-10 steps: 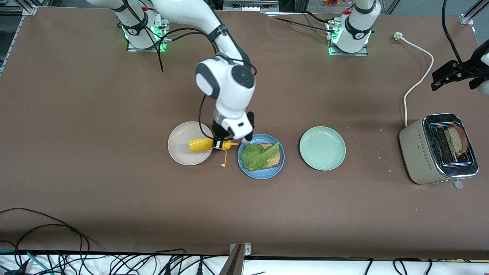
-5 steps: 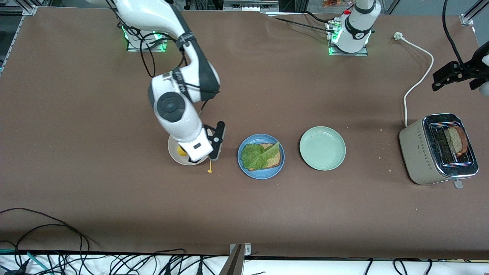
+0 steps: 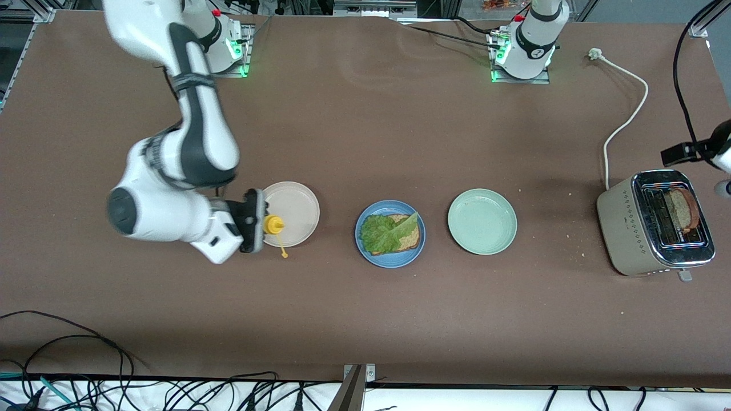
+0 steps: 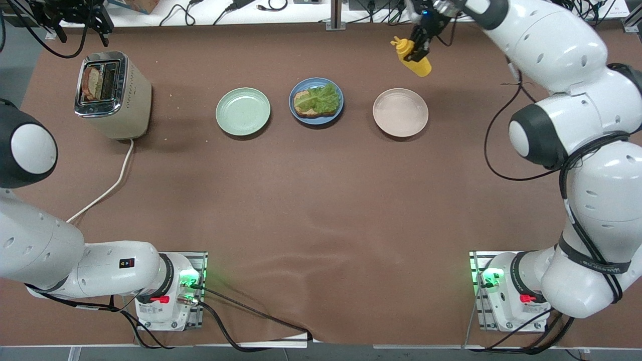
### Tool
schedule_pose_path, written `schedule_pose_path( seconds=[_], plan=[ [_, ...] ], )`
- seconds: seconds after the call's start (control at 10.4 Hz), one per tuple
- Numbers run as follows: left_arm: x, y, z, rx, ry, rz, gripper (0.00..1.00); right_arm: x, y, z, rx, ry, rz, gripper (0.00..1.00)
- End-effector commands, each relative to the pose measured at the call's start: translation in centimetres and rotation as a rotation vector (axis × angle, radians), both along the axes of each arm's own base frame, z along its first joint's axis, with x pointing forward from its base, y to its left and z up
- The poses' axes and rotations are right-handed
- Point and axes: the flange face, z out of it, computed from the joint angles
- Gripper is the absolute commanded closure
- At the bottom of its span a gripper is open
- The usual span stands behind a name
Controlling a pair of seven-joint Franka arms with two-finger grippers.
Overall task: Make sandwich in blue plate with both arms
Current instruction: 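Carry the yellow bottle back beside the white plate with the right gripper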
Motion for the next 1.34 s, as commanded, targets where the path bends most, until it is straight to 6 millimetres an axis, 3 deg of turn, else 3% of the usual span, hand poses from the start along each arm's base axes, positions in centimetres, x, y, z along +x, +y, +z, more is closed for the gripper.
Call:
schedule_pose_path(
  seconds=[0.0,0.29,0.38,0.48,0.77,0.86,1.05,1.24],
  plan=[
    [1.7,5.9,-3.3,-0.006,0.017,-0.043,0.0,0.9,-6.6,-1.8,0.162,0.033,0.102,0.9],
    [1.8,12.7,-7.0,-0.054,-0.01,0.022,0.0,0.8,-12.5,-6.8,0.388,0.035,0.186,0.89],
    [1.8,14.9,-8.8,-0.116,-0.025,0.017,0.0,0.5,-13.9,-8.3,0.45,0.051,0.194,0.85],
    [1.8,15.8,-10.2,-0.138,-0.018,0.03,0.0,0.2,-15.2,-9.9,0.49,0.071,0.206,0.85],
    [2.7,16.1,-14.0,-0.153,0.013,0.031,0.0,-1.1,-17.0,-13.4,0.556,0.078,0.264,0.85],
    [2.8,15.9,-14.3,-0.148,0.019,0.03,0.0,-2.0,-16.8,-14.1,0.602,0.099,0.305,0.85],
    [2.9,16.2,-15.2,-0.147,0.031,0.031,0.02,-3.5,-18.6,-16.6,0.67,0.131,0.332,0.85],
    [3.1,16.5,-15.9,-0.143,0.023,0.02,0.06,-4.0,-19.7,-17.6,0.696,0.13,0.341,0.85]
  ],
)
